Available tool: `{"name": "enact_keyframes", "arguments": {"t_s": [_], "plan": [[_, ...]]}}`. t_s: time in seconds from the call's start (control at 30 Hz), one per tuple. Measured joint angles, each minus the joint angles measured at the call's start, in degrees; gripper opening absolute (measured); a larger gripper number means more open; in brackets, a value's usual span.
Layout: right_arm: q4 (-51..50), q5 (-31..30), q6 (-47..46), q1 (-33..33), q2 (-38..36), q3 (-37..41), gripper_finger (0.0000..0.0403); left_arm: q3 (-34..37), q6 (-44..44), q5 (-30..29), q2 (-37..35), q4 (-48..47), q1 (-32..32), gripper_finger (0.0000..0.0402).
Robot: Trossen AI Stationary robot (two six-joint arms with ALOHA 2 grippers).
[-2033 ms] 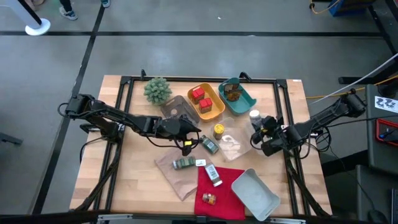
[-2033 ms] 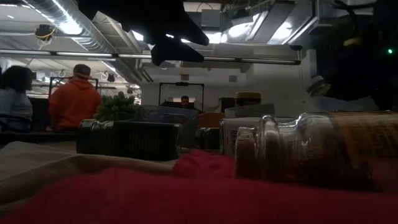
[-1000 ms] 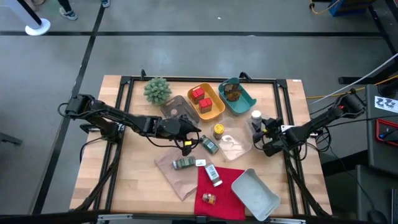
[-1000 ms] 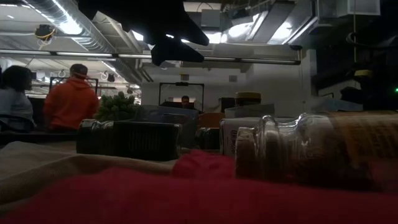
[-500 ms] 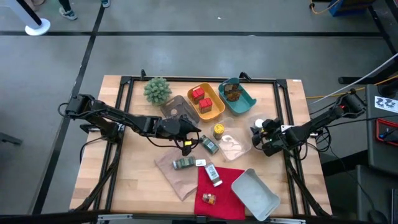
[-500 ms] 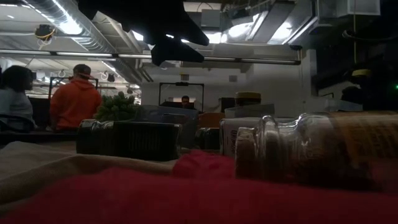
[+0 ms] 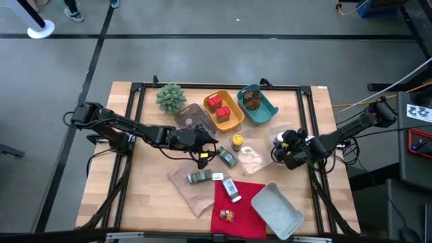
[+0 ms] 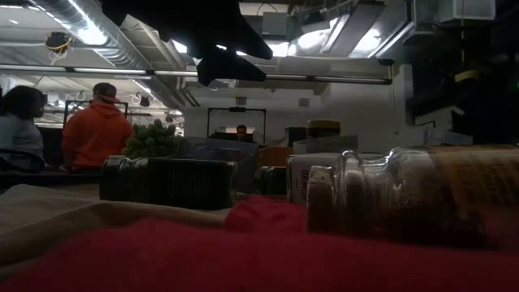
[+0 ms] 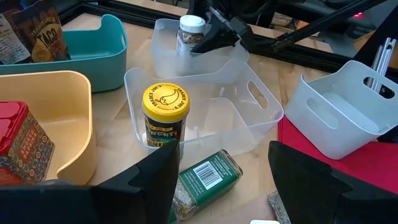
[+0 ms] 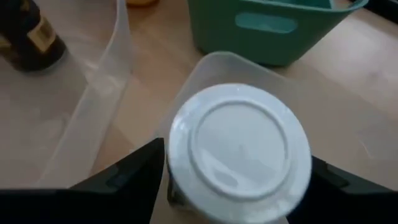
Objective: Sort spices by type
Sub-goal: Put the left white seasoning bottle into the right transparent bin, then put the white seasoning bottle into the right transparent bin
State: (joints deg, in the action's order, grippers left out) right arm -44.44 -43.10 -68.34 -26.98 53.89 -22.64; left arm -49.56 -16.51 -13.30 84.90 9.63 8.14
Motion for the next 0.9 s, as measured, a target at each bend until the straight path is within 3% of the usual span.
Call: {"name": "enact_keyframes", "arguments": {"t_s": [0.3,0.63,0.9], "plan": [[-5.4,6.39,-0.17,0.0,0.0,-4.18,0.0271,0.0,0.0,0.01,0.0,0.0,0.0,0.023],[-20.3,9.72,-0.19,0.0,-0.02,-14.48,0.0271,0.0,0.04,0.02,0.0,0.07,0.0,0.023],[-24.27,15.49,2.58,0.0,-0.02,-22.16,0.0271,0.02,11.58,7.22,0.02,6.5,1.46,0.023]]}}
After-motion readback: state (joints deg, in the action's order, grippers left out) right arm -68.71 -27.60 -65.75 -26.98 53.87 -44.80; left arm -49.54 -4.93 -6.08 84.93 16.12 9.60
